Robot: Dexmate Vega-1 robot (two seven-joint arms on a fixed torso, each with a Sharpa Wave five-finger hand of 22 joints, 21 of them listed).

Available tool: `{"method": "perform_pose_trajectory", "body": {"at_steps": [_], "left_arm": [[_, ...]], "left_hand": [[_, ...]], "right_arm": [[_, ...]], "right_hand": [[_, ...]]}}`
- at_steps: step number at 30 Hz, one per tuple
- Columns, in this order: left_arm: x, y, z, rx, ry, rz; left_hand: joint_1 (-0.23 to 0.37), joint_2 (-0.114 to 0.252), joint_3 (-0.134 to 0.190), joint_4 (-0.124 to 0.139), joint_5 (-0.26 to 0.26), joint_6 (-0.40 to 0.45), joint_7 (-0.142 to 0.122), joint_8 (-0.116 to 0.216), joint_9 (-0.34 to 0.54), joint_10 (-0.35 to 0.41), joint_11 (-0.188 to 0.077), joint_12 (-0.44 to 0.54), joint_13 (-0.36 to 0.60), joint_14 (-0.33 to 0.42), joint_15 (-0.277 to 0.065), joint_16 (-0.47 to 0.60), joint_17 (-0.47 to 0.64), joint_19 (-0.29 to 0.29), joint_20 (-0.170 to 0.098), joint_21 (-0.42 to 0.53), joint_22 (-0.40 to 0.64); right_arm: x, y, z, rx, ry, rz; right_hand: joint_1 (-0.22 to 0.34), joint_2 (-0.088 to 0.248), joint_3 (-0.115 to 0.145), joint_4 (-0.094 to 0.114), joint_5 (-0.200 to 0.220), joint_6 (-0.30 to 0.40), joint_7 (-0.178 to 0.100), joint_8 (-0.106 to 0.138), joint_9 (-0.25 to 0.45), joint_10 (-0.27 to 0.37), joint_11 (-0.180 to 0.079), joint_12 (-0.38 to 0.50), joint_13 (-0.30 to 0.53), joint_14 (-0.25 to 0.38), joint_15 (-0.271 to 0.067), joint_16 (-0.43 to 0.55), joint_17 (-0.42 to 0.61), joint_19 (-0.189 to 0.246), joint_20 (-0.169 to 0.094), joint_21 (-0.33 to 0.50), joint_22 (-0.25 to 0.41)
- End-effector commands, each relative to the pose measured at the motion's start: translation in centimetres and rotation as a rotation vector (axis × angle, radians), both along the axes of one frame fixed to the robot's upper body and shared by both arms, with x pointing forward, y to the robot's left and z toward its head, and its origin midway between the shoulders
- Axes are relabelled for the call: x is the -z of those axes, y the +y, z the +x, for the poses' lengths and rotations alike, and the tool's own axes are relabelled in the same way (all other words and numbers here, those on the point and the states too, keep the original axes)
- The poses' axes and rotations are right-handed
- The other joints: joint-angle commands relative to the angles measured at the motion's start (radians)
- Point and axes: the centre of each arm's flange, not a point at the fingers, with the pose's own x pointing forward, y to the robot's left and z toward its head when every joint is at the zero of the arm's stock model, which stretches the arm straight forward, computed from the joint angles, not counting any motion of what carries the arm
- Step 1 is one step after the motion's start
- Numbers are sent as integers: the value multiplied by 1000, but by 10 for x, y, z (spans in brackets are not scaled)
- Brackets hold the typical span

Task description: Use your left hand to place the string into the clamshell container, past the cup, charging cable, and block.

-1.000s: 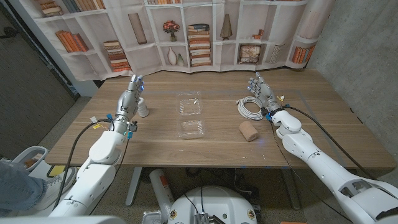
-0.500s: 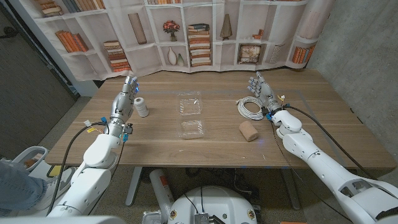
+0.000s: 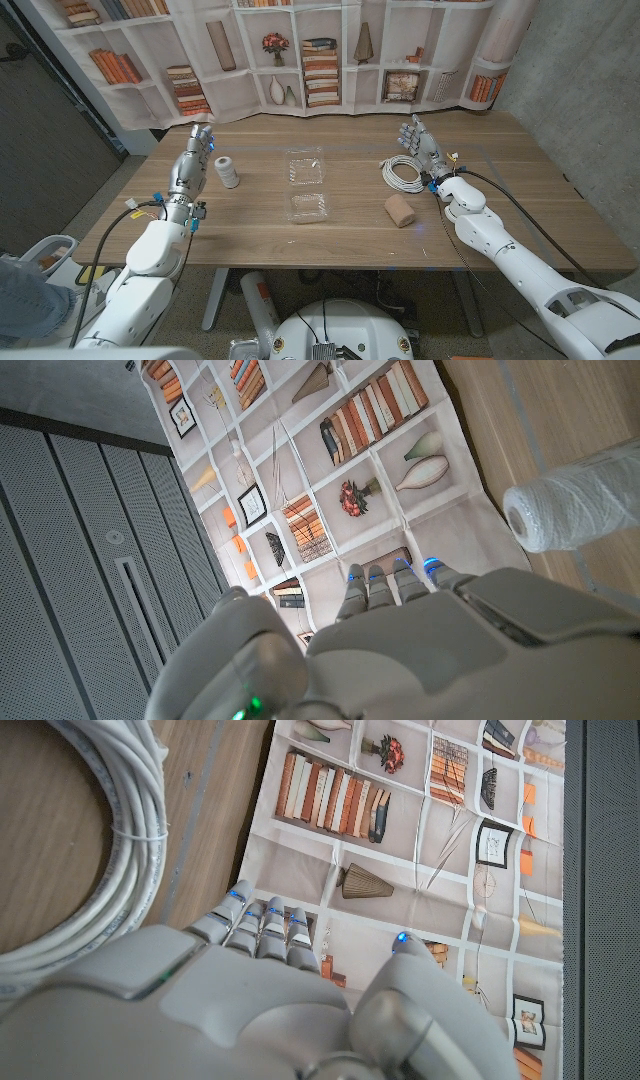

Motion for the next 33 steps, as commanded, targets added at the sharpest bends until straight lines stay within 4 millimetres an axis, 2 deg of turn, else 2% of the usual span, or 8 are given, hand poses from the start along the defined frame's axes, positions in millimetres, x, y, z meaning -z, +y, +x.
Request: {"method": "perform_pose_trajectory", "body": {"at_steps": [1,17,33], "left_arm": [[9,14,-5,-25,18,-20],[14,25,-4,-56,32,-36],[26,52,-9,-118,47,-65]], "left_hand": [[14,0,-5,1,4,9,0,1,1,2,0,4,5,3,-1,3,3,6,4,-2,2],[19,1,-10,0,4,21,-1,2,2,15,-4,4,5,18,-4,4,3,20,9,0,2],[25,2,-14,-2,5,32,-3,2,2,24,-6,3,6,23,-5,3,3,24,11,-3,2]], "right_arm": [[1,1,-1,-1,5,-5],[1,6,0,-9,8,-11],[5,10,-2,5,18,-14]], "right_hand": [[5,11,0,-8,-2,6,1,-2,3,6,3,-2,4,5,1,-1,6,5,-3,-1,4],[5,13,-1,-10,-3,5,2,-3,3,6,3,-3,4,5,2,-2,6,8,-4,-7,4],[6,14,-3,-12,-5,6,2,-2,4,6,3,-4,4,6,0,-2,6,11,-4,-13,4]]}}
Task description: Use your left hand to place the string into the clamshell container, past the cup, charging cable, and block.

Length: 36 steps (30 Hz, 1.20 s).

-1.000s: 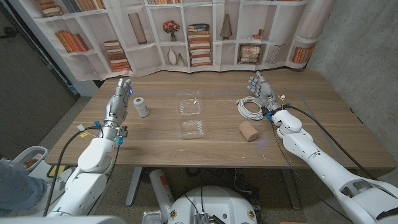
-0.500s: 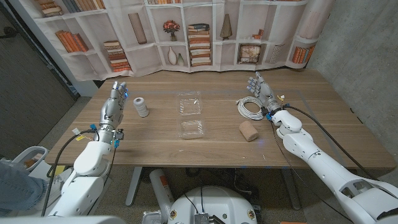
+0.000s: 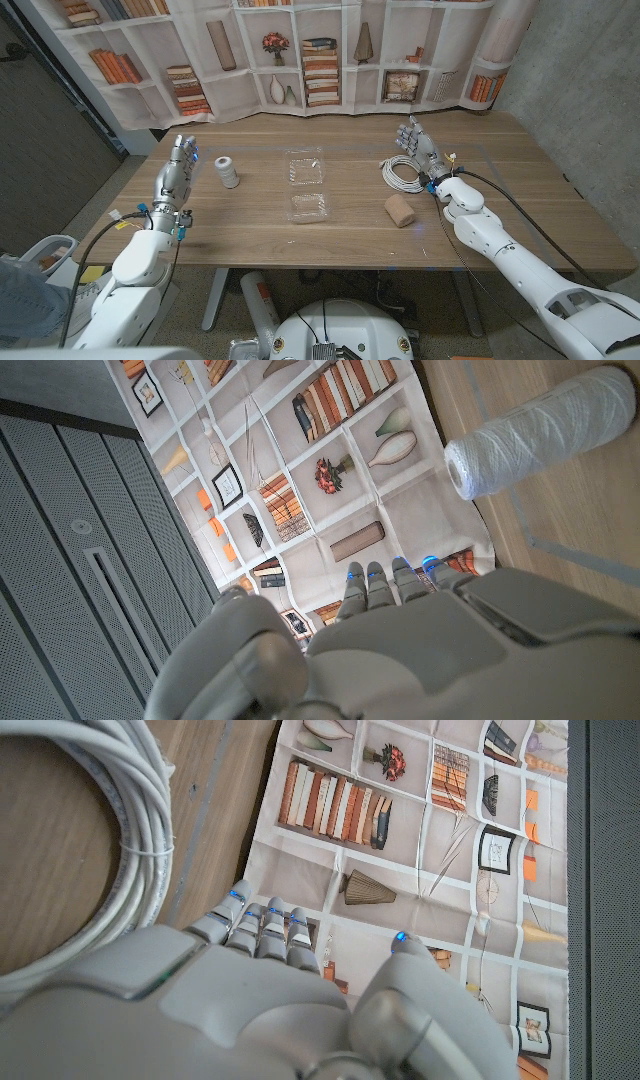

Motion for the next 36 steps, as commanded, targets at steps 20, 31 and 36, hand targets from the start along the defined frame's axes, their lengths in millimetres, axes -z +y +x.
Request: {"method": "perform_pose_trajectory", "body": {"at_steps": [20,31,36], "left_arm": [[12,37,-8,-162,6,-3],[11,40,-11,-230,19,29],[11,44,-11,-261,25,41]], "left_hand": [[34,-2,-6,-10,8,18,-3,0,2,21,-12,3,6,19,-4,3,3,12,5,-6,1],[108,-7,6,-52,14,15,-7,-1,3,28,-12,0,7,26,-5,0,2,15,20,-12,-1],[137,-6,13,-68,16,15,-9,-2,3,28,-13,-1,8,28,-6,-1,2,17,23,-14,-1]], "right_arm": [[-1,15,3,-2,4,-19],[-2,17,6,-5,6,-20],[-2,19,7,-7,8,-20]], "right_hand": [[1,10,-1,-9,-6,4,2,-3,4,8,2,-4,4,8,0,-2,6,14,-2,-11,4],[2,10,-2,-11,-6,5,1,-2,4,8,3,-5,4,8,1,-2,6,15,-1,-16,4],[2,10,-2,-11,-7,5,1,-3,4,8,2,-5,4,8,1,-2,6,15,-1,-17,5]]}}
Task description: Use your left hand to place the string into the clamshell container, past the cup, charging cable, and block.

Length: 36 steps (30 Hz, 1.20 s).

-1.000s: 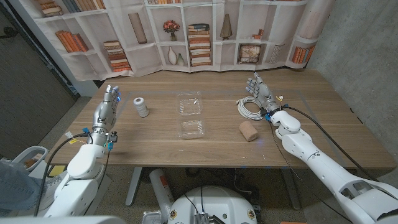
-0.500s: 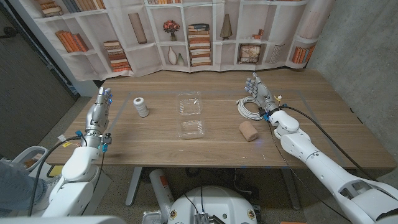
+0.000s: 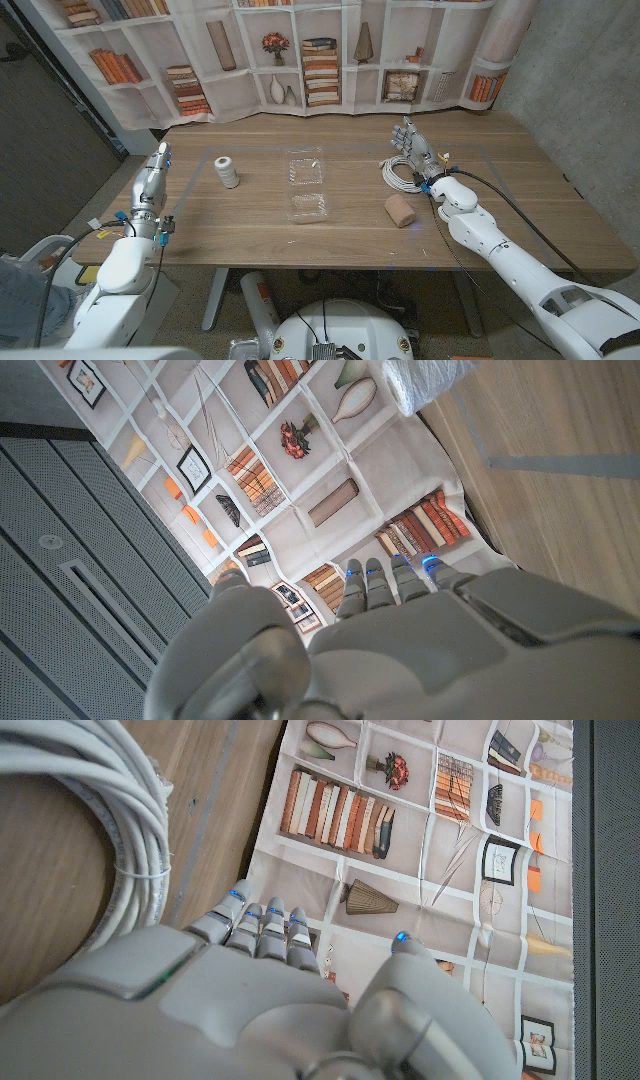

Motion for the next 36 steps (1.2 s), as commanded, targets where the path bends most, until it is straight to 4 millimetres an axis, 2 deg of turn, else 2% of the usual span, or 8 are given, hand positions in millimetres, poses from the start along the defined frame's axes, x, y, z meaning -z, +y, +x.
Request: {"method": "perform_pose_trajectory", "body": {"at_steps": [1,14,18,20,21,36], "left_arm": [[-1,7,-1,-81,18,26],[-4,8,18,-95,50,79],[-7,8,24,-94,60,117],[-9,7,28,-102,76,120],[-10,7,29,-103,80,122],[-21,7,46,-106,79,123]], "left_hand": [[35,0,4,-18,9,-1,-5,-2,4,6,-5,-1,3,6,-3,-1,2,-1,6,-2,1],[99,-3,15,-54,14,-16,-13,-7,5,6,-6,-4,4,11,3,-2,3,2,16,-5,2],[128,-15,15,-73,15,-24,-21,-10,5,1,-2,-7,5,14,9,-2,4,7,27,-5,2],[144,-26,12,-84,16,-29,-27,-11,6,-1,1,-8,6,16,10,-2,5,16,23,-3,2],[153,-31,11,-90,16,-29,-27,-11,6,-1,-7,-9,6,16,10,-2,5,18,22,-3,2],[185,-45,8,-110,18,-21,-34,-8,7,-1,-8,-9,7,16,9,-3,6,20,29,-4,3]], "right_arm": [[0,5,3,-6,5,-1],[-3,7,3,-1,-4,-5],[-5,5,1,1,-10,-5],[-6,5,0,1,-17,-4],[-6,5,0,1,-18,-4],[-10,6,0,7,-26,1]], "right_hand": [[2,10,2,-7,-3,5,1,-3,4,8,1,-5,4,8,1,-2,6,4,-1,-3,5],[3,11,1,-8,-4,6,0,-2,4,8,1,-5,4,10,1,-2,6,6,0,-7,5],[3,11,0,-9,-4,6,0,-2,4,8,1,-6,4,10,1,-2,6,7,0,-8,5],[3,11,0,-9,-4,7,0,-2,4,8,2,-6,4,10,1,-2,6,7,0,-9,5],[3,11,0,-9,-4,7,0,-2,4,9,1,-5,4,10,1,-2,6,8,0,-10,5],[6,12,-1,-12,-5,8,0,-2,4,10,3,-5,4,12,1,-2,6,10,0,-15,5]]}}
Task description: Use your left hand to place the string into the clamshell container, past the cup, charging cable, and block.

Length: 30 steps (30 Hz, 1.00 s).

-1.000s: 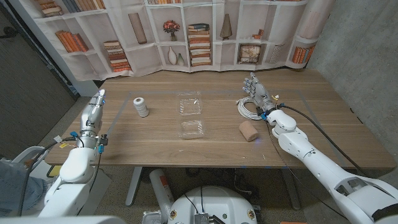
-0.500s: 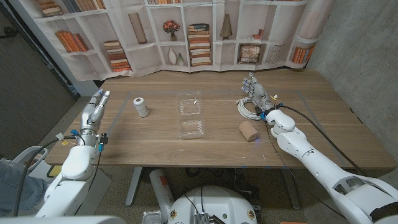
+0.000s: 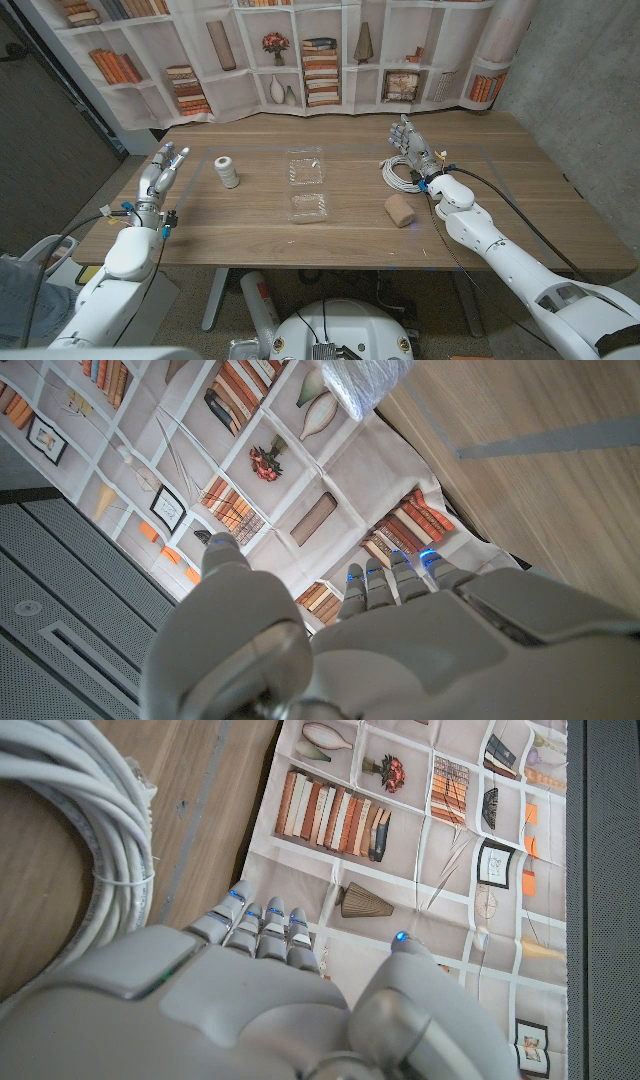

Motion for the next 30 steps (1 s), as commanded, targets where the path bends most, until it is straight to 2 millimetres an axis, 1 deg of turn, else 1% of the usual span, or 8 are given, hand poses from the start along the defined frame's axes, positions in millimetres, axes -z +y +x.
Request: {"method": "perform_pose_trajectory", "body": {"at_steps": [1,2,4,8,12,19,26,30], "left_arm": [[-11,-2,15,-16,10,21],[-12,-4,17,-17,18,29],[-12,-6,19,-18,15,32],[-11,-9,23,3,24,25],[-12,-11,25,7,25,20],[-14,-15,27,7,28,30],[-7,-22,37,28,42,10],[-8,-26,42,43,53,32]], "left_hand": [[17,-4,-1,-12,4,6,-7,-1,2,-2,-8,-1,2,-4,-1,-3,2,-2,9,-1,3],[19,-4,-1,-13,4,5,-8,-1,2,-2,-9,-2,2,-5,0,-3,2,-2,11,-1,3],[29,-7,-2,-18,5,4,-10,-2,2,-5,-13,-3,3,-5,0,-3,3,-4,33,-2,4],[34,-8,-2,-21,6,3,-12,-2,2,-7,-11,-3,3,-6,0,-4,3,-3,38,-2,4],[37,-9,-3,-23,6,2,-12,-3,2,-8,-12,-4,3,-7,-1,-4,3,-5,38,-2,4],[45,-10,-3,-26,7,5,-10,-2,2,-5,-16,-3,3,-7,-2,-4,4,-6,37,-3,5],[51,-8,-4,-28,8,-2,-10,-5,3,-4,-17,-2,4,-8,-2,-4,4,-6,33,-3,6],[53,-7,-4,-28,8,-8,-9,-8,3,-9,-9,-4,4,-9,-1,-4,5,-9,35,-4,6]], "right_arm": [[-5,0,-1,7,-10,2],[-5,-1,-1,9,-11,3],[-6,-2,-1,11,-13,7],[-5,-5,-1,14,-14,16],[-5,-7,-1,18,-15,17],[-5,-9,0,14,-16,22],[-5,-11,0,14,-16,24],[-3,-12,-1,17,-13,24]], "right_hand": [[2,7,4,-9,-5,7,-1,-2,4,10,3,-6,4,6,6,-2,6,10,0,-4,5],[2,7,4,-9,-5,8,-1,-2,4,10,2,-6,4,6,7,-3,5,11,0,-5,5],[2,7,3,-9,-5,7,-2,-2,4,10,1,-6,4,8,5,-2,5,11,0,-5,5],[4,7,3,-11,-5,7,-3,-2,4,19,-1,-2,4,18,6,1,5,13,4,-8,5],[7,9,0,-16,-8,8,-3,-1,4,99,-13,28,9,33,-1,4,5,23,4,-17,6],[9,10,-1,-18,-10,9,-13,-1,4,59,-4,11,9,34,0,1,5,27,6,-23,6],[8,11,-2,-19,-10,7,-16,-2,4,53,-6,8,9,30,3,-1,5,27,7,-26,6],[8,11,-2,-19,-11,7,-15,-2,4,53,-4,7,9,29,4,-1,5,27,7,-27,6]]}}
